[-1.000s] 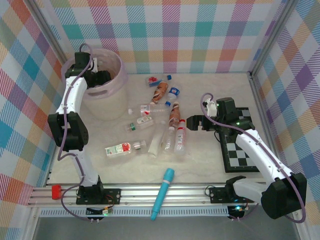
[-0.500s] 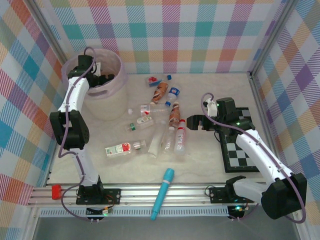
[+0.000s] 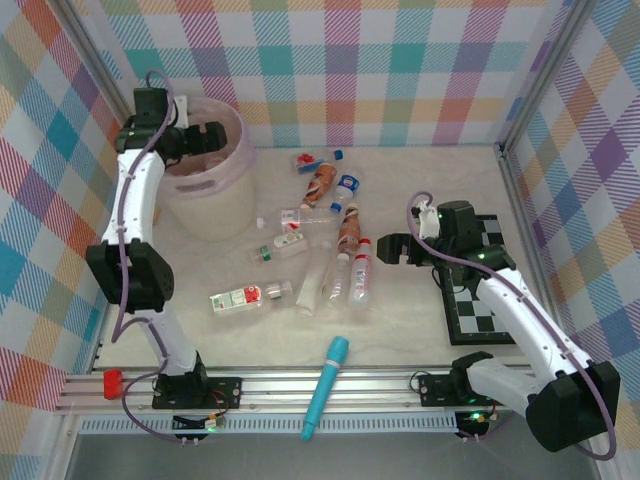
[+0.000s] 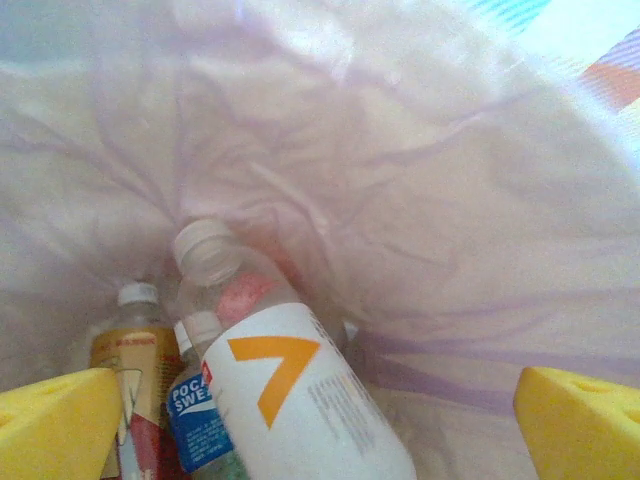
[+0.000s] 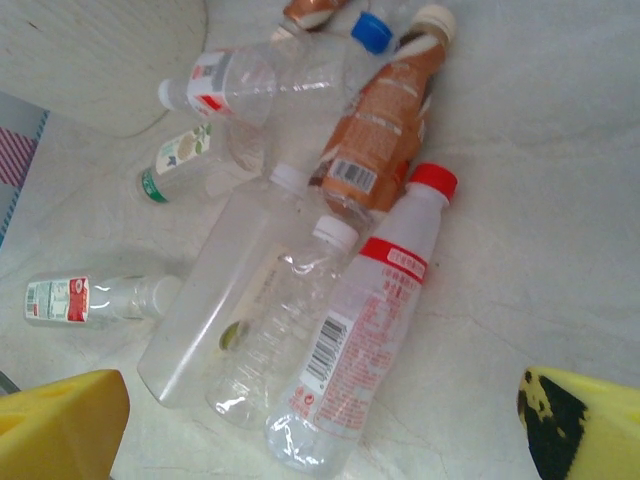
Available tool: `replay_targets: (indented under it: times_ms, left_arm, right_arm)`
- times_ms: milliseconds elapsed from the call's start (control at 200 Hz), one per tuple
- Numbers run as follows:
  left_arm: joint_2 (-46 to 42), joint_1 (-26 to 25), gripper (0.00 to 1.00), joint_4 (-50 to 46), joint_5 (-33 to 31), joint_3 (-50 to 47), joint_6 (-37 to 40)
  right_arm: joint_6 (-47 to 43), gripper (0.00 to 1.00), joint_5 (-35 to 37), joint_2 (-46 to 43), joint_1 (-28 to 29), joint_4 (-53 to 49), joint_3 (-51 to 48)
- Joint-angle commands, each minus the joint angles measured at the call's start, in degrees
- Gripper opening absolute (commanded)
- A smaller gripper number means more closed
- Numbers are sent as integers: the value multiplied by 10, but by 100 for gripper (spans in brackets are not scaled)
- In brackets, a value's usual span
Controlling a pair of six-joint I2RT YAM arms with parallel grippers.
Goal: Put the plastic bottles in the bin
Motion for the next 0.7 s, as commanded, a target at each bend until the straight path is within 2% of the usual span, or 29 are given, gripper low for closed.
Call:
replay_targets:
  times_ms: [0, 95, 225, 360, 435, 540, 610, 695]
  left_arm:
    - [-58, -4, 100, 0, -40, 18, 5]
    - [-90, -4, 100, -8, -79, 14, 18]
    - [-140, -4, 100, -28, -120, 6, 25]
    - [-215, -4, 100, -38, -136, -27, 9]
    - [-264, -4, 100, -34, -116, -64, -18]
    - [-343, -15, 100, 4, -38, -163, -74]
    - [-393, -46, 100, 35, -4, -239, -107]
    - [-430, -103, 100, 42, 0, -302, -126]
  right_arm:
    - [48, 100, 5, 9, 1, -53, 17]
    - [91, 100, -7, 24, 12, -56, 3]
    - [119, 90, 3, 69, 64, -49, -6]
    - [140, 83, -5, 141, 110, -16, -11]
    - [147, 82, -3, 176, 114, 13, -20]
    - [149, 83, 29, 210, 115, 43, -22]
    - [150, 83, 33, 234, 115, 53, -18]
    - [152, 83, 19, 260, 116, 66, -16]
